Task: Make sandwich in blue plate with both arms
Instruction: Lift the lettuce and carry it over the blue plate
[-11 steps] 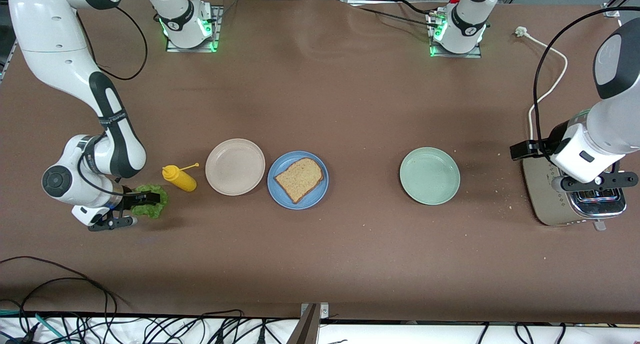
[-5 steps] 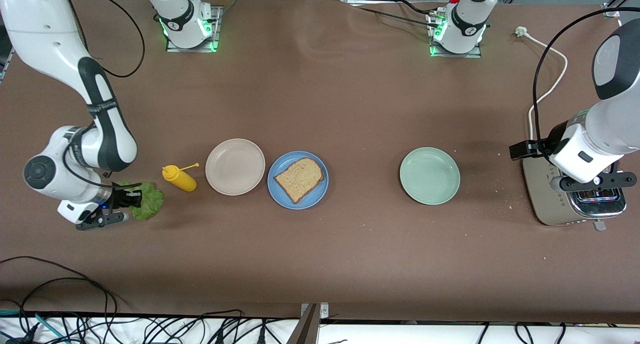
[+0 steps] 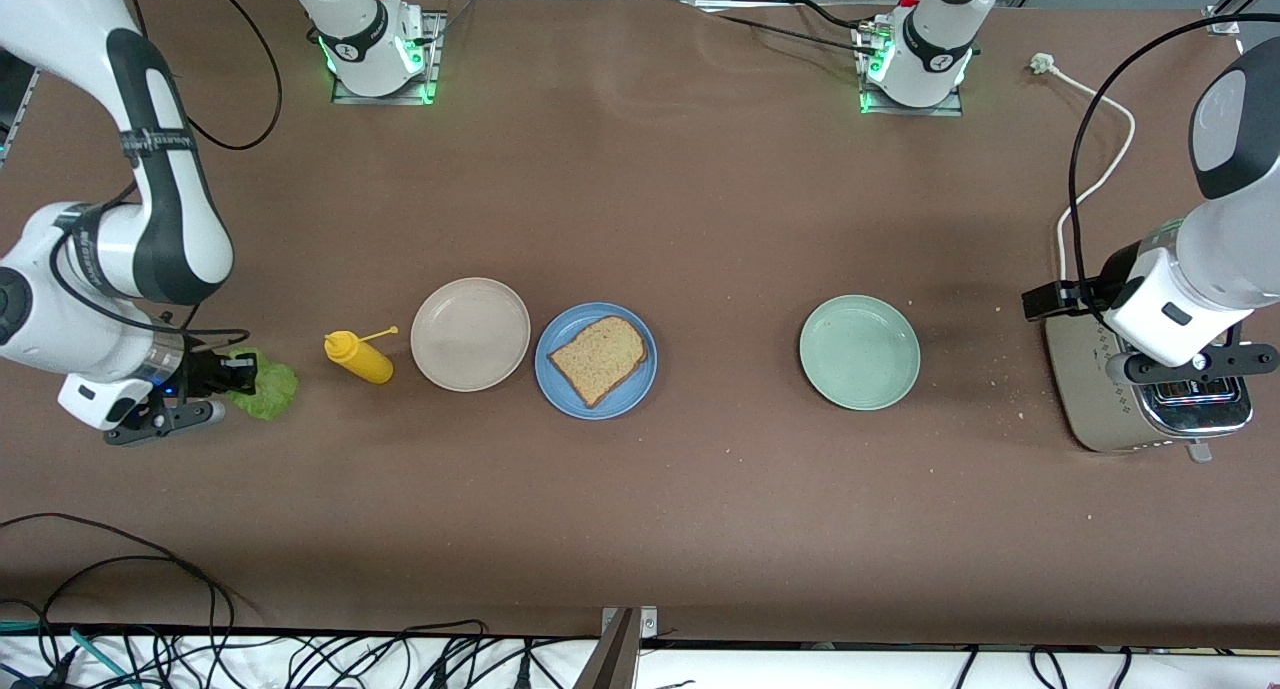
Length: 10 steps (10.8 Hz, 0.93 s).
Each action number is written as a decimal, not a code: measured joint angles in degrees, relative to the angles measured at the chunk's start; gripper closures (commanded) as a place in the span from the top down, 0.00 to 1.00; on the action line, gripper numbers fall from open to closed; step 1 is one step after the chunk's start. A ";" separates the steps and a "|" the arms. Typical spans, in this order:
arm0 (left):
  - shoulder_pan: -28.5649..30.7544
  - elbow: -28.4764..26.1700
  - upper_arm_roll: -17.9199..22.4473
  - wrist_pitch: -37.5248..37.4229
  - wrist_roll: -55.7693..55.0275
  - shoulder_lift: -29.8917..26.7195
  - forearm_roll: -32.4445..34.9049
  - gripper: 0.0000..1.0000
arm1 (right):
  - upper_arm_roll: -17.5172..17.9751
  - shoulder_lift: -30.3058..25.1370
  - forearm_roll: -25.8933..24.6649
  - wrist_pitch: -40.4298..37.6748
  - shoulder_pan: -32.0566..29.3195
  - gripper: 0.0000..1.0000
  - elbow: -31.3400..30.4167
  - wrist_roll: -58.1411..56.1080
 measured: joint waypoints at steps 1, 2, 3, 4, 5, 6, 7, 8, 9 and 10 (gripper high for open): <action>0.00 0.00 0.00 0.00 0.00 0.00 0.00 1.00 | 0.46 -1.70 0.00 -2.47 0.01 0.00 0.24 0.00; 0.00 0.00 0.00 0.00 0.00 0.00 0.00 1.00 | 0.81 -3.62 0.00 -5.25 0.07 0.00 0.65 0.00; -0.01 0.00 -0.01 0.00 0.00 0.00 0.00 1.00 | 1.03 -5.49 0.01 -8.36 0.13 0.00 1.24 0.00; -0.02 -0.01 -0.01 0.00 0.00 0.00 0.00 1.00 | 1.15 -7.19 0.02 -11.52 0.16 0.00 1.98 0.00; -0.01 -0.01 -0.01 0.00 0.00 0.00 0.00 1.00 | 1.46 -8.37 0.12 -14.54 0.21 0.00 2.93 0.40; -0.01 -0.01 -0.01 0.00 0.00 0.00 0.00 1.00 | 2.35 -9.22 0.27 -17.41 0.26 0.00 4.10 2.53; 0.00 -0.01 -0.02 0.00 0.00 0.00 0.00 1.00 | 3.67 -9.78 0.35 -19.52 0.57 0.00 5.22 5.91; 0.13 -0.01 0.04 0.00 0.00 0.00 0.00 1.00 | 4.53 -9.93 0.39 -21.05 2.25 0.00 6.35 9.81; 0.45 -0.01 0.08 0.01 0.00 0.00 0.00 1.00 | 4.62 -9.91 0.42 -21.50 4.95 0.00 6.99 13.72; 0.76 -0.01 0.07 0.02 0.00 0.00 0.00 1.00 | 4.34 -9.80 0.43 -21.75 8.56 0.00 7.45 19.05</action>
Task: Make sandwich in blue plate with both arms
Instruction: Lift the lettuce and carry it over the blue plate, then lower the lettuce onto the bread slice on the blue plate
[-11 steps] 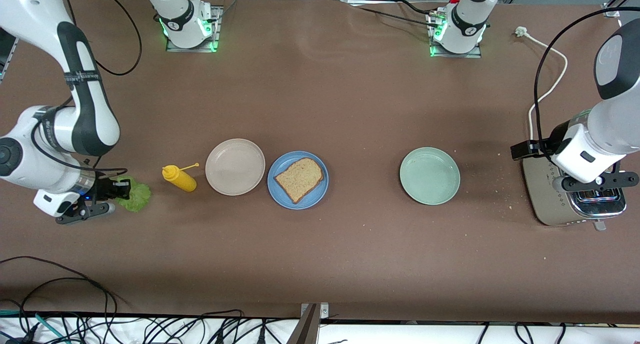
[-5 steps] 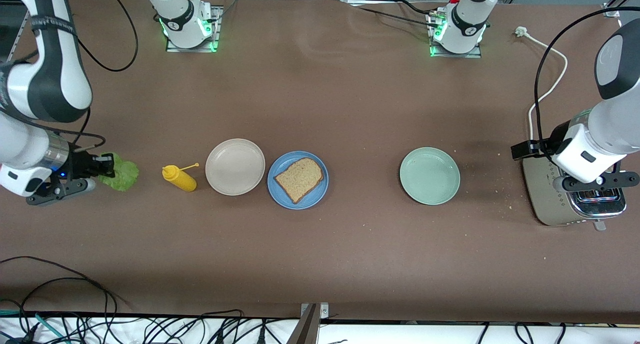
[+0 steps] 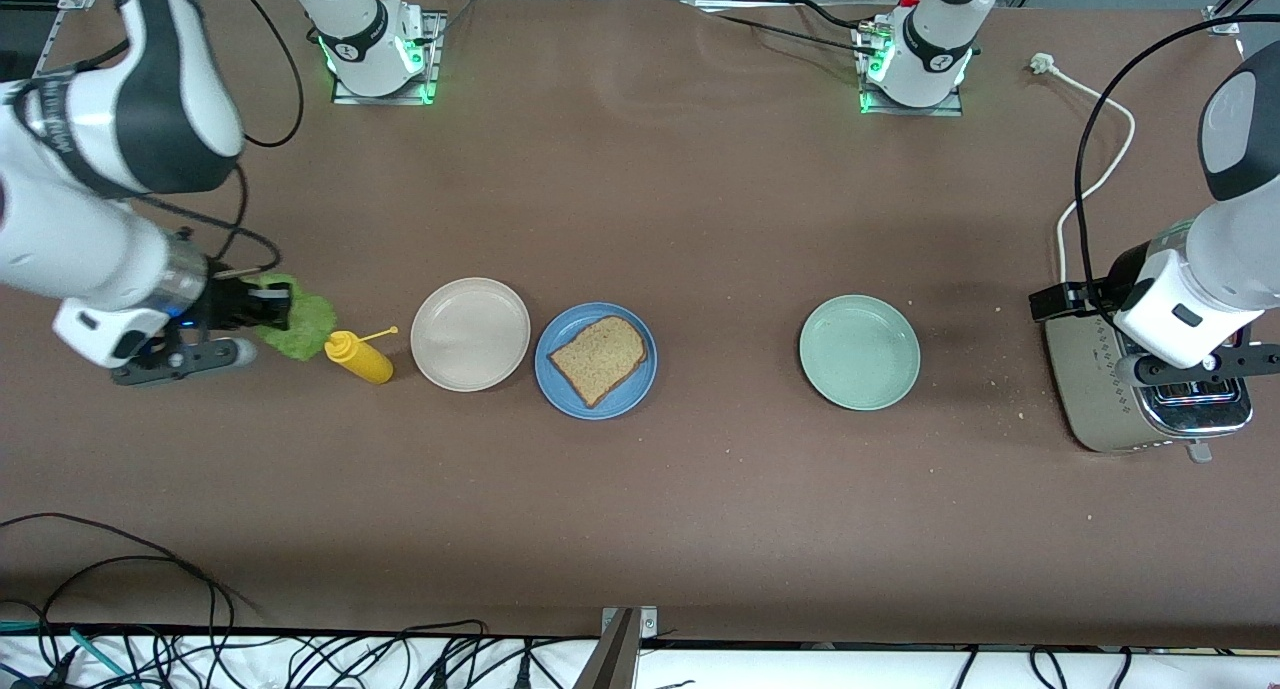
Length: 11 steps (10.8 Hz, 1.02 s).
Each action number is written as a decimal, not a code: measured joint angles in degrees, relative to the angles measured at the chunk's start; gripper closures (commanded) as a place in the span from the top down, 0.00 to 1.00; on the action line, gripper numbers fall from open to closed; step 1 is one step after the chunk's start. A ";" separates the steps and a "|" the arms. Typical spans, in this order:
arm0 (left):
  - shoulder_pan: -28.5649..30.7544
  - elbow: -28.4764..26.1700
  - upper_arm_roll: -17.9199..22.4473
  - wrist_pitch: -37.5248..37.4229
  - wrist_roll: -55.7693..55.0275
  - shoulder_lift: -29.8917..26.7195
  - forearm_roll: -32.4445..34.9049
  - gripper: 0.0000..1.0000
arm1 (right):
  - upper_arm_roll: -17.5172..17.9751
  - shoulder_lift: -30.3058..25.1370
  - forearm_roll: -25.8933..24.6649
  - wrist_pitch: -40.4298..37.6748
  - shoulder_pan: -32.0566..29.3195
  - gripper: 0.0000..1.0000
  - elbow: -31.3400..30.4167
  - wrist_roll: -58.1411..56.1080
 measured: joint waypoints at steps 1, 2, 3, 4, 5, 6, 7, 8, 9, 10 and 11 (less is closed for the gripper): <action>0.16 0.00 -0.01 0.00 0.00 0.00 0.00 1.00 | -0.84 0.49 0.03 -0.04 4.14 0.00 0.60 6.10; 0.18 0.00 -0.03 0.00 0.00 0.00 0.00 1.00 | -1.71 1.56 0.04 -0.05 8.11 0.00 1.47 11.94; 0.17 -0.01 -0.06 0.00 0.00 0.00 0.00 1.00 | -2.43 3.15 0.04 0.03 11.46 0.00 2.52 16.51; 0.17 -0.01 -0.10 0.00 0.00 0.01 0.00 1.00 | -3.21 5.18 0.04 0.20 14.45 0.00 3.89 20.06; 0.17 -0.01 -0.15 0.00 0.00 0.01 0.00 1.00 | -4.15 7.59 0.25 0.37 17.23 0.00 5.82 24.12; 0.17 -0.01 -0.21 0.00 0.00 0.00 0.00 1.00 | -4.85 10.12 1.14 0.55 19.56 0.00 8.16 29.00; 0.16 -0.01 -0.26 0.00 0.00 0.00 0.00 1.00 | -5.09 12.73 1.93 1.17 21.40 0.00 10.71 33.97; 0.15 -0.01 -0.30 0.00 0.00 0.00 0.00 1.00 | -5.18 15.26 3.12 2.34 22.77 0.00 13.05 38.65; 0.14 -0.02 -0.33 0.00 0.00 0.00 0.00 1.00 | -5.29 17.63 4.94 3.89 23.84 0.00 15.15 43.21; 0.12 -0.02 -0.40 0.00 0.00 0.00 0.00 1.00 | -5.31 19.63 6.27 5.21 24.53 0.00 16.74 46.91; 0.08 -0.03 -0.44 0.00 0.00 0.01 0.00 1.00 | -5.32 21.41 7.01 6.64 24.91 0.00 17.93 49.60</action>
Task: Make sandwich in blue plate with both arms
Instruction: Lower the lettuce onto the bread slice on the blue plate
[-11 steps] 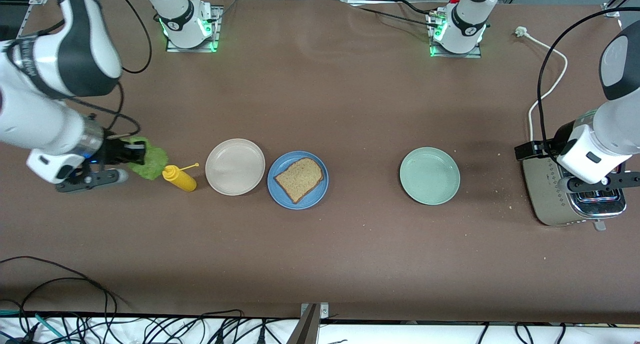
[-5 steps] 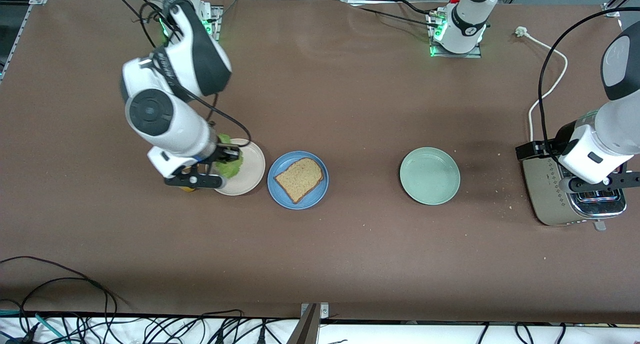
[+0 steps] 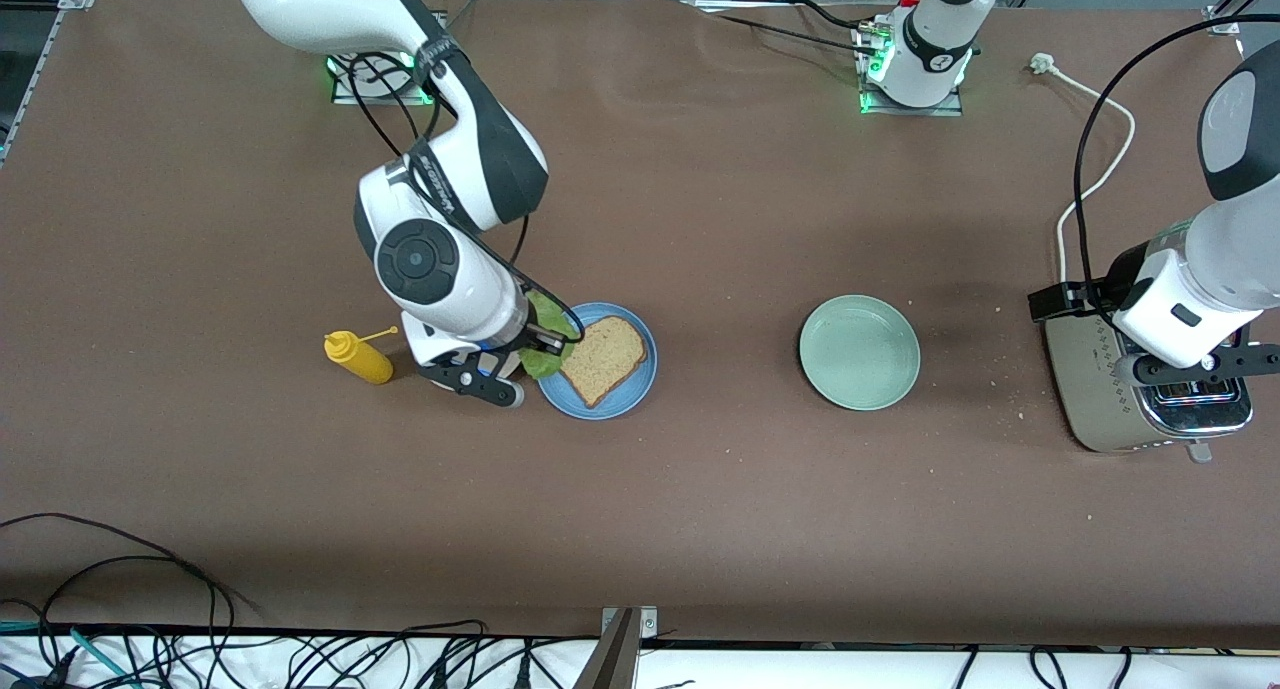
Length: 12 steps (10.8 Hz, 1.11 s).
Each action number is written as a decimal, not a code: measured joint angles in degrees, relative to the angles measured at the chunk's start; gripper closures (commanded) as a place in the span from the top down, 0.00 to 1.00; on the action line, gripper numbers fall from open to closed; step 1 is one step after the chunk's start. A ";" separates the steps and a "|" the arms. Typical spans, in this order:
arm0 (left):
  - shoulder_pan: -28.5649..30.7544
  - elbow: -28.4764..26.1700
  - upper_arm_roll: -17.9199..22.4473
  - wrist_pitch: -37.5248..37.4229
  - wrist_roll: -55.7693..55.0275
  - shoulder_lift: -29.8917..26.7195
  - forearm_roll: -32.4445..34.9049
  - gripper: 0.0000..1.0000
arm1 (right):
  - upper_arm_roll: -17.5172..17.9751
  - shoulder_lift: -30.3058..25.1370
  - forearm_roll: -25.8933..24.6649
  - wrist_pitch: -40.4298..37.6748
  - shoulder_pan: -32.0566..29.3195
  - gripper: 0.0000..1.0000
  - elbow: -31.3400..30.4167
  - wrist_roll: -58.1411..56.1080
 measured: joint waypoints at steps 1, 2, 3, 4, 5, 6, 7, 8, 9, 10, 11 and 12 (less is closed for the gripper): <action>-0.01 -0.01 -0.01 0.00 0.00 0.00 0.00 1.00 | 0.00 1.70 1.06 1.64 0.22 0.00 0.96 2.28; -0.01 -0.02 -0.01 0.00 0.00 0.00 0.00 1.00 | 0.00 3.16 2.37 3.58 0.37 0.00 1.68 4.06; -0.03 -0.03 -0.03 0.00 0.00 0.01 0.00 1.00 | 0.00 4.38 3.61 5.46 0.49 0.00 2.13 5.12; -0.05 -0.04 -0.05 0.00 0.00 0.01 0.00 1.00 | 0.00 5.55 5.03 7.31 0.59 0.00 2.33 5.71; -0.06 -0.04 -0.06 0.00 0.00 0.01 0.00 1.00 | 0.01 6.71 6.49 9.26 0.72 0.00 2.42 6.06; -0.07 -0.05 -0.08 0.00 0.00 0.01 0.00 1.00 | 0.01 7.80 7.40 10.92 0.92 0.00 2.47 6.52; -0.09 -0.06 -0.10 0.00 0.00 0.01 0.00 1.00 | 0.02 8.89 7.68 12.21 1.32 0.00 2.51 6.94; -0.10 -0.06 -0.12 0.00 0.00 0.01 0.00 1.00 | 0.03 9.84 7.69 13.29 1.83 0.00 2.50 7.19; -0.12 -0.07 -0.13 0.00 0.00 0.02 0.00 1.00 | 0.03 10.54 7.69 14.06 2.22 0.00 2.32 7.35; -0.13 -0.07 -0.13 0.00 0.00 0.03 0.00 1.00 | 0.02 11.10 7.69 14.49 2.37 0.00 1.95 7.35; -0.13 -0.07 -0.13 0.00 0.00 0.03 0.00 1.00 | 0.00 11.48 7.69 14.90 2.38 0.28 1.63 7.35; -0.13 -0.07 -0.13 0.00 0.00 0.03 0.00 1.00 | -0.01 11.77 7.69 14.95 2.38 0.99 1.57 7.35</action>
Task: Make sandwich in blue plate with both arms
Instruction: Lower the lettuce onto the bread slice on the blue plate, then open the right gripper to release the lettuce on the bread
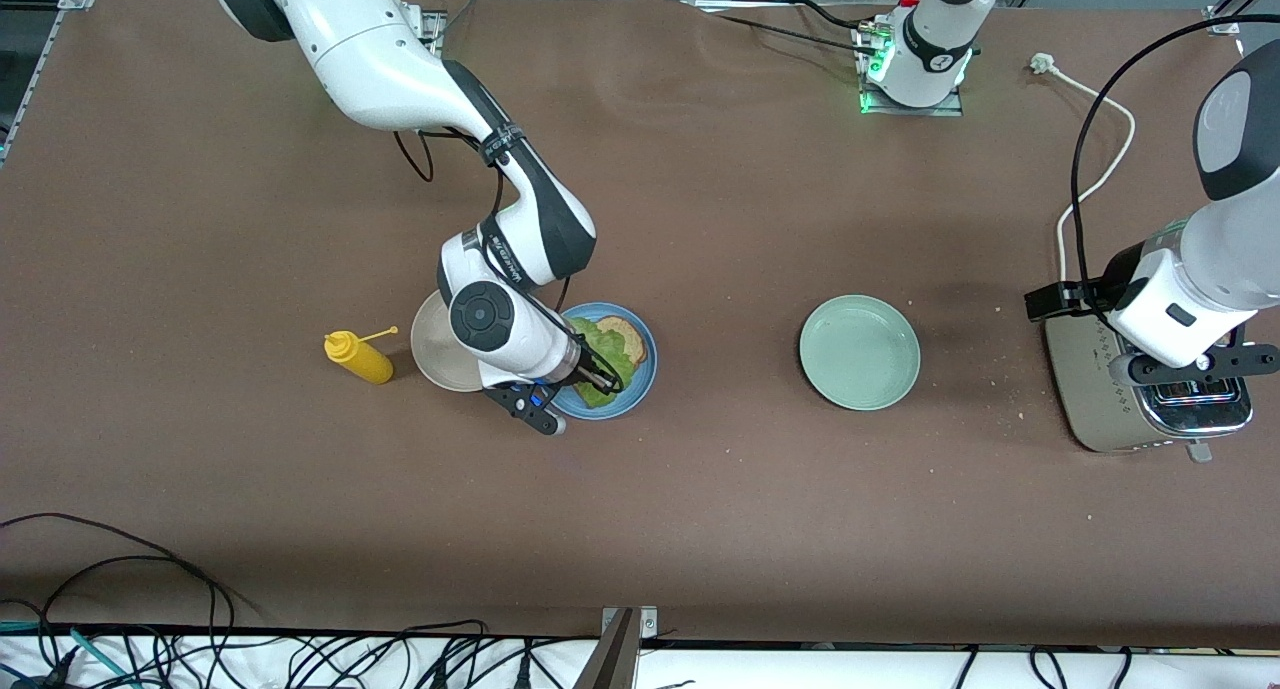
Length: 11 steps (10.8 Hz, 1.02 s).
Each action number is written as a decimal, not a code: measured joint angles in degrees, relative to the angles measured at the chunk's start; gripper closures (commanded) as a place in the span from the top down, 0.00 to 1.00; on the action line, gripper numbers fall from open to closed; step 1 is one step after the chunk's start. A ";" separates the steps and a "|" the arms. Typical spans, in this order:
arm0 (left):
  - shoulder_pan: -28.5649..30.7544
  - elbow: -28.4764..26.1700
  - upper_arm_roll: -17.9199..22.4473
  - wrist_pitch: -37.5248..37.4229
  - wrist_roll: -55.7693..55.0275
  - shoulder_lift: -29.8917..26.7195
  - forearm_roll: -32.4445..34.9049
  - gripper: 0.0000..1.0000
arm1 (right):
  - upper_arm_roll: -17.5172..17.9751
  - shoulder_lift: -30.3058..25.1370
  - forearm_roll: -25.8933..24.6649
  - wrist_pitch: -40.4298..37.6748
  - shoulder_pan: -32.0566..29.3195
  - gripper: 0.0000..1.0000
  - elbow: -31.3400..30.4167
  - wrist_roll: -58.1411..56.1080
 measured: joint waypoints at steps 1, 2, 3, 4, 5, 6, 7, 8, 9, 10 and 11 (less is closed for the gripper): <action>0.00 0.00 0.00 0.00 0.00 0.00 0.00 1.00 | -0.01 0.16 0.00 0.01 0.00 1.00 -0.41 0.00; -0.01 0.00 0.00 0.00 0.00 0.00 0.00 1.00 | -0.03 0.19 0.00 0.26 -0.01 1.00 -1.27 0.00; -0.02 -0.01 0.00 0.00 0.00 0.01 0.00 1.00 | -0.03 0.22 0.00 0.81 -0.01 1.00 -2.14 0.00; -0.01 -0.01 0.00 0.00 0.00 0.02 0.00 1.00 | -0.03 0.22 0.00 1.12 -0.01 1.00 -2.61 0.01; -0.02 -0.01 0.00 0.00 0.00 0.03 0.00 1.00 | -0.03 0.22 0.00 1.20 -0.01 1.00 -2.70 0.05; -0.02 -0.01 0.00 0.00 0.00 0.03 0.00 1.00 | -0.04 0.21 0.00 1.23 -0.01 1.00 -2.70 0.08; -0.02 -0.01 0.00 0.00 0.00 0.03 0.00 1.00 | -0.07 0.17 0.00 1.29 -0.01 1.00 -2.70 0.09; -0.02 -0.01 0.00 0.00 0.00 0.03 0.00 1.00 | -0.15 0.01 0.00 1.30 0.00 1.00 -2.68 0.09; -0.02 -0.01 0.00 0.00 0.00 0.03 0.00 1.00 | -0.70 -0.42 -0.02 1.31 0.08 1.00 -2.65 -0.29; -0.02 -0.02 0.00 0.00 0.00 0.03 0.00 1.00 | -1.45 -1.34 -0.02 1.11 0.08 1.00 -2.83 -1.52; -0.02 -0.02 0.00 0.00 0.00 0.04 0.00 1.00 | -2.19 -2.64 -0.02 0.30 -0.03 1.00 -3.21 -3.36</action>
